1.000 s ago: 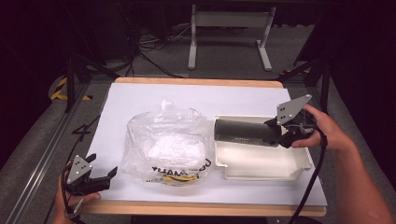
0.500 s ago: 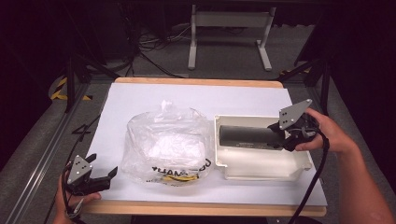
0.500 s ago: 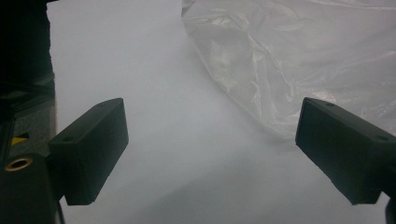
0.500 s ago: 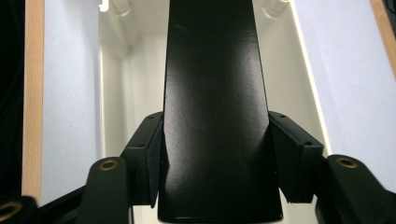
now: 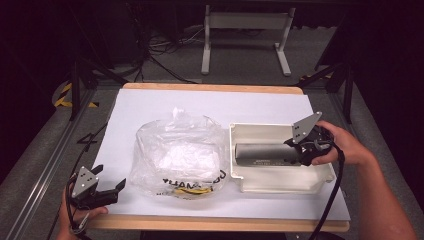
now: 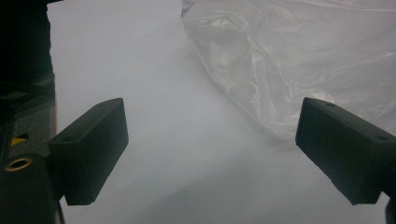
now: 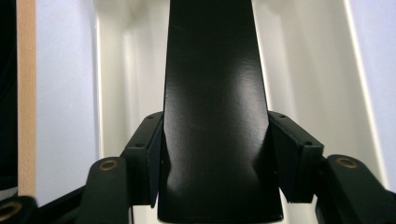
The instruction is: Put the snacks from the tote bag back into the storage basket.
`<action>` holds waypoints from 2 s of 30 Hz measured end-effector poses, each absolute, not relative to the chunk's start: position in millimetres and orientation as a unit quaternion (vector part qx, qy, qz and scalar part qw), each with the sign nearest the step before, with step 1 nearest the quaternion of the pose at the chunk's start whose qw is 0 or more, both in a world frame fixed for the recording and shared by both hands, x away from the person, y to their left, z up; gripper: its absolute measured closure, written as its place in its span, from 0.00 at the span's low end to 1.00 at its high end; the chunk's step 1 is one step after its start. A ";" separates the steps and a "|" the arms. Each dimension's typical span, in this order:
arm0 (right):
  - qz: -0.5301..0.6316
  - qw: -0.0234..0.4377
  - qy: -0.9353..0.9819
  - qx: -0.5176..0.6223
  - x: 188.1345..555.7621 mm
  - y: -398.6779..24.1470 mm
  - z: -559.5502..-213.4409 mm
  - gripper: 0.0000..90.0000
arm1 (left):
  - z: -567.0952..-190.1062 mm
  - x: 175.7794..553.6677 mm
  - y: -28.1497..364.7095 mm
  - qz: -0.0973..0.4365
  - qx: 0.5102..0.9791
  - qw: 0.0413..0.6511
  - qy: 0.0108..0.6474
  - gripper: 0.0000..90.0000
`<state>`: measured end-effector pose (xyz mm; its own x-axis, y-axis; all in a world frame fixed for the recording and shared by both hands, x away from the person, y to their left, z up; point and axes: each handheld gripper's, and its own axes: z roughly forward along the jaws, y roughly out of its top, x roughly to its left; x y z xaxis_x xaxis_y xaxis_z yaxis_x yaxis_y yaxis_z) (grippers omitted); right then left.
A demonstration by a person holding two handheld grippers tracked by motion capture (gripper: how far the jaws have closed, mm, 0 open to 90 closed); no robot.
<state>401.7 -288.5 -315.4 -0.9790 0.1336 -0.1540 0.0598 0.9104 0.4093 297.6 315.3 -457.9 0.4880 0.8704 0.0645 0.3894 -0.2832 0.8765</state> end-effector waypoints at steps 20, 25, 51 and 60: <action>0.178 0.069 0.980 0.054 408.8 -292.9 -335.2 0.47 | -458.8 297.9 314.2 0.278 0.752 0.426 0.419 0.12; 0.178 0.065 0.980 0.056 409.2 -294.3 -337.3 0.47 | -459.0 298.1 314.2 0.278 0.752 0.426 0.420 0.12; 0.110 0.054 0.990 0.063 416.8 -292.3 -363.5 0.47 | -460.5 299.5 312.8 0.272 0.758 0.421 0.417 0.11; 0.096 0.053 0.992 0.067 417.9 -288.3 -367.4 0.47 | -460.9 299.6 312.4 0.270 0.759 0.421 0.417 0.11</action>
